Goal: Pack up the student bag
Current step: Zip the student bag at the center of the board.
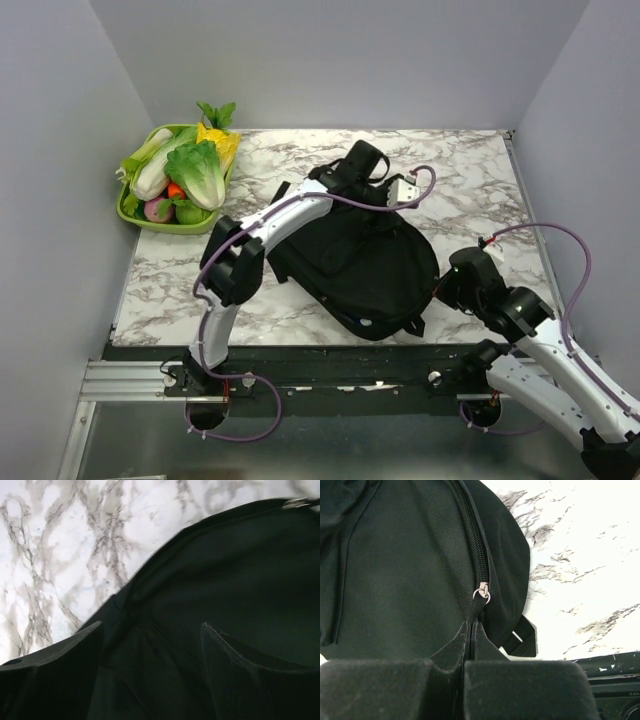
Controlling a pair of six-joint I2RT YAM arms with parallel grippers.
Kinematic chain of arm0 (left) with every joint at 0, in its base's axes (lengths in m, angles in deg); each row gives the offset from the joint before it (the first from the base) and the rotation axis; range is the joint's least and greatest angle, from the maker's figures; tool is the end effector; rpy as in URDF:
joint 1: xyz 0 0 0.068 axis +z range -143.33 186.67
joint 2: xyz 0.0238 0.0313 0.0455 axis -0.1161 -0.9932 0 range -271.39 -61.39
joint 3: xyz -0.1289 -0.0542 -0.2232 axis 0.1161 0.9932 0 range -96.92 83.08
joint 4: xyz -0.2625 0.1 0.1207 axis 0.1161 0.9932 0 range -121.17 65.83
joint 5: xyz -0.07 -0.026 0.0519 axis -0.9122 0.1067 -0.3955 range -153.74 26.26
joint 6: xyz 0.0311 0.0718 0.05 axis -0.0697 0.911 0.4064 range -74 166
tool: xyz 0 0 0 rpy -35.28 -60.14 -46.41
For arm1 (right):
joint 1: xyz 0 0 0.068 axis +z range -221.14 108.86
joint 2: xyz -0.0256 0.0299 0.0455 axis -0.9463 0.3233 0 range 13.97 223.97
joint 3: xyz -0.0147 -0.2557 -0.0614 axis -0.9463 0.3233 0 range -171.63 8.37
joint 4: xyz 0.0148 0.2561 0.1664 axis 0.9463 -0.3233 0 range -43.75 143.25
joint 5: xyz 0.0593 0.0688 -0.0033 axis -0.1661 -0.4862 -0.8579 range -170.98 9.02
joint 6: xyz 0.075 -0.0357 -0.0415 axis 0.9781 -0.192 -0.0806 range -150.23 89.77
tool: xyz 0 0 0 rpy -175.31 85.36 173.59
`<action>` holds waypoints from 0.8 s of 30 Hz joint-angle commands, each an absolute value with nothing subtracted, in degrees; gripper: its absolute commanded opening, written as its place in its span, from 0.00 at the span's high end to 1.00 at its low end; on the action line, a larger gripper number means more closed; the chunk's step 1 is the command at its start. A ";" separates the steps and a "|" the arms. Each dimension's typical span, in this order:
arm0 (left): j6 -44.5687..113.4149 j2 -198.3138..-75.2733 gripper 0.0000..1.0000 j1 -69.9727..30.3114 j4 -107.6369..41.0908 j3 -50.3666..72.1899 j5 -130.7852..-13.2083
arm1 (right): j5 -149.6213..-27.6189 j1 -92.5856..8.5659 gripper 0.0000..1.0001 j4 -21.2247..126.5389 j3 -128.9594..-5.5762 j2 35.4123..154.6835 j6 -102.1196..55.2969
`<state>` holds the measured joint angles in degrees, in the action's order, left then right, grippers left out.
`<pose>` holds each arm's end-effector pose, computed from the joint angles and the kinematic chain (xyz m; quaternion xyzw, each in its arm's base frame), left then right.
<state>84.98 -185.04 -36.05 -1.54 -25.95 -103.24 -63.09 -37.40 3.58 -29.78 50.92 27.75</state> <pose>0.3735 -0.4174 0.2130 0.6665 0.5700 -0.3232 0.3555 0.1881 0.0949 0.2174 0.2478 0.8916 0.1500 0.3482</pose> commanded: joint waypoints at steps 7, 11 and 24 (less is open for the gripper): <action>84.25 -156.14 0.01 -42.01 13.31 -4.91 -111.12 | -66.29 -40.37 0.99 11.41 -29.69 54.13 29.45; 76.87 -153.32 0.01 -46.59 2.98 5.97 -100.18 | -66.30 -41.78 0.99 12.91 -32.06 55.10 29.19; 64.03 -156.48 0.01 -57.22 -7.00 6.27 -83.51 | -73.07 -49.08 0.99 14.23 -32.50 50.09 29.63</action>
<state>69.95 -155.25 -54.76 -2.96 8.93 -88.97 -70.83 -48.42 11.01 -30.92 51.64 28.93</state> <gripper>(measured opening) 0.988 0.012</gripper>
